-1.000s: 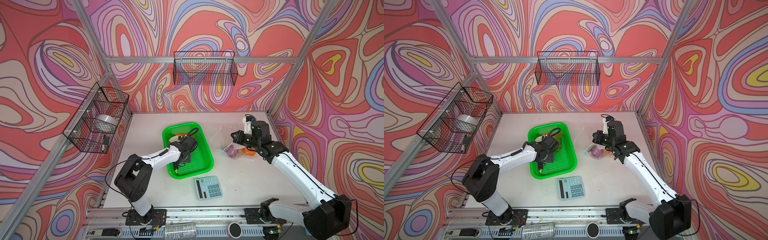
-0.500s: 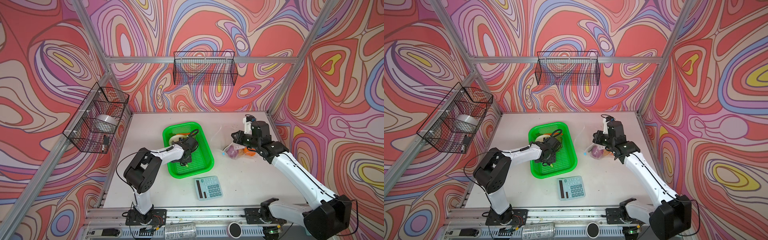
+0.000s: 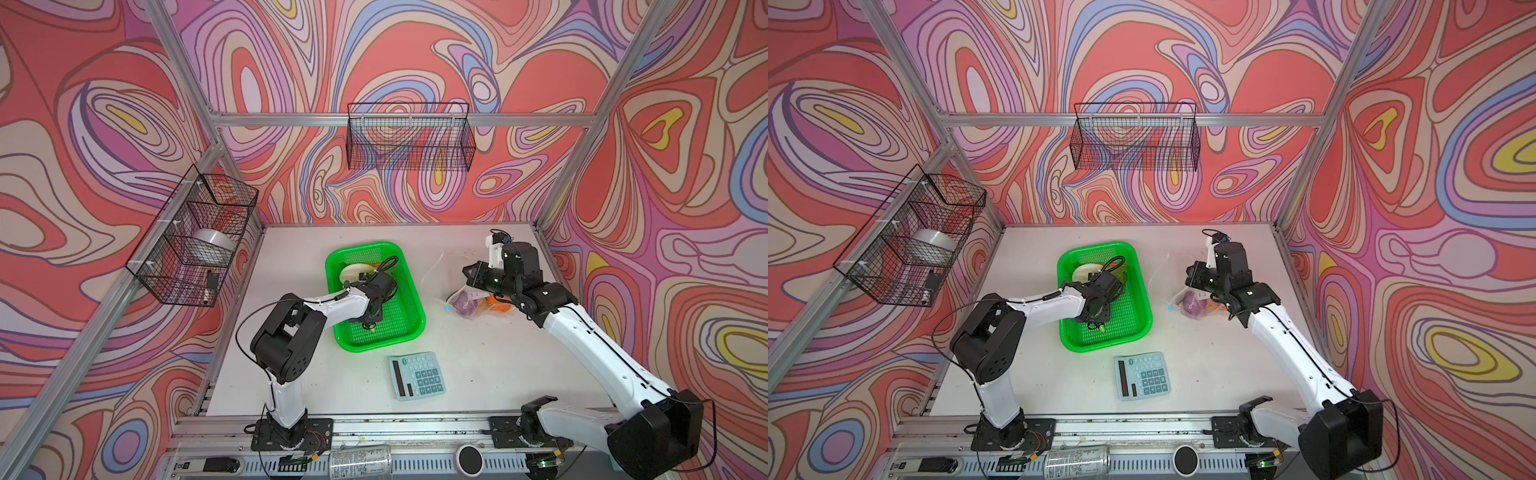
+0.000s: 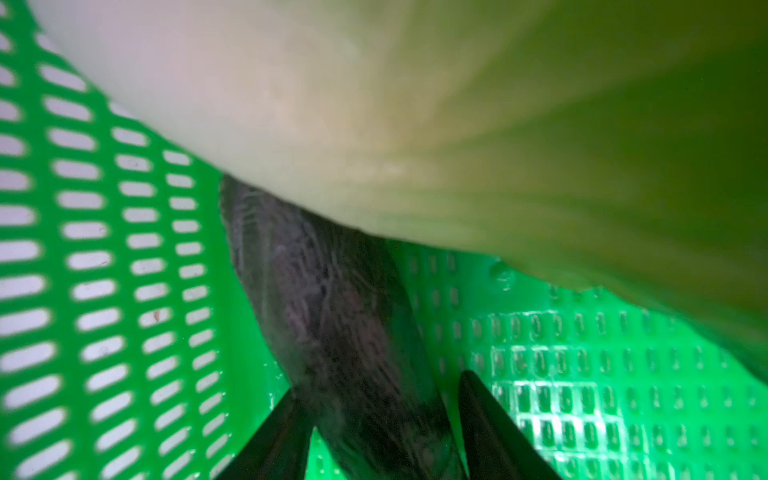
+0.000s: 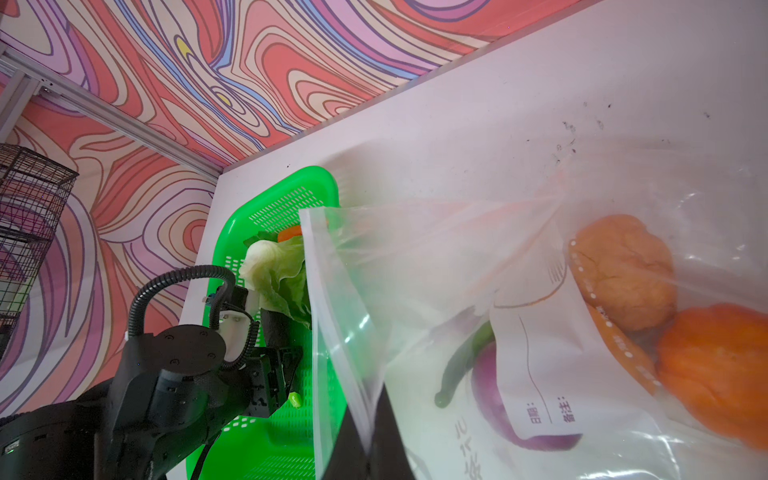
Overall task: Place the food in the zip-top bag and seal the zipper
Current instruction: 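Move the left gripper back into the basket over the dark eggplant, then grasp the dark eggplant with the left gripper and lift it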
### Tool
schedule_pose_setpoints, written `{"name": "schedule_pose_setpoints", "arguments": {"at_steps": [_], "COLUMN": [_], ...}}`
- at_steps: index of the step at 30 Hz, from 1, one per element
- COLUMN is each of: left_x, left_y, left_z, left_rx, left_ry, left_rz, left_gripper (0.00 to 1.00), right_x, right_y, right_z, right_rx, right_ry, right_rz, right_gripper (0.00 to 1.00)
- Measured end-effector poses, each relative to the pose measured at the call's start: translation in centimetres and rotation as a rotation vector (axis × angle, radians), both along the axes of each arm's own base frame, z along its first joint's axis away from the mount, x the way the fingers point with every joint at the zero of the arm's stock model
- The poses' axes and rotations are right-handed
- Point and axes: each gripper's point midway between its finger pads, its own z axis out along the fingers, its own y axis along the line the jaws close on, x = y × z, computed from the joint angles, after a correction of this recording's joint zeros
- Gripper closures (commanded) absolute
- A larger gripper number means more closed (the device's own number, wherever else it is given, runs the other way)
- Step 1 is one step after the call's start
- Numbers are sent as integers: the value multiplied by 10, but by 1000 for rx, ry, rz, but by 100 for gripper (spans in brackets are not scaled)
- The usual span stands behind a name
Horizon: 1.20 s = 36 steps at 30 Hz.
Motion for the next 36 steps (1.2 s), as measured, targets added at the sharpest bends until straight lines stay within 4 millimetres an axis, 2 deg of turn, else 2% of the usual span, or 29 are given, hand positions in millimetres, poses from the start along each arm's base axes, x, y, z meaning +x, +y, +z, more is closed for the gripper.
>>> {"name": "schedule_pose_setpoints", "arguments": {"at_steps": [3,7,9,11,14,18,24,30,34,36], "left_x": [1,0,0,-1,-5,-8,-10,-15,-9,-5], "left_y": [1,3,5,8,13,17,22,30,26,20], "left_z": [0,0,1,2,4,9,22,43,71,88], "left_rx": [3,11,17,22,41,59,72,68,26,-18], "left_ry": [-4,-9,-11,-12,-4,-4,-20,-61,-131,-173], "left_rz": [1,2,4,3,-3,-12,-11,-4,-7,-20], "left_gripper": [53,69,71,77,78,86,87,87,87,92], "right_x": [0,0,0,0,0,0,0,0,0,0], "right_y": [0,0,0,0,0,0,0,0,0,0], "right_z": [0,0,0,0,0,1,1,1,1,1], "right_rx": [0,0,0,0,0,0,0,0,0,1], "right_ry": [0,0,0,0,0,-1,-1,-2,-2,-2], "right_rz": [0,0,0,0,0,1,1,0,1,0], "right_gripper": [100,100,100,100,100,100,100,100,100,100]}}
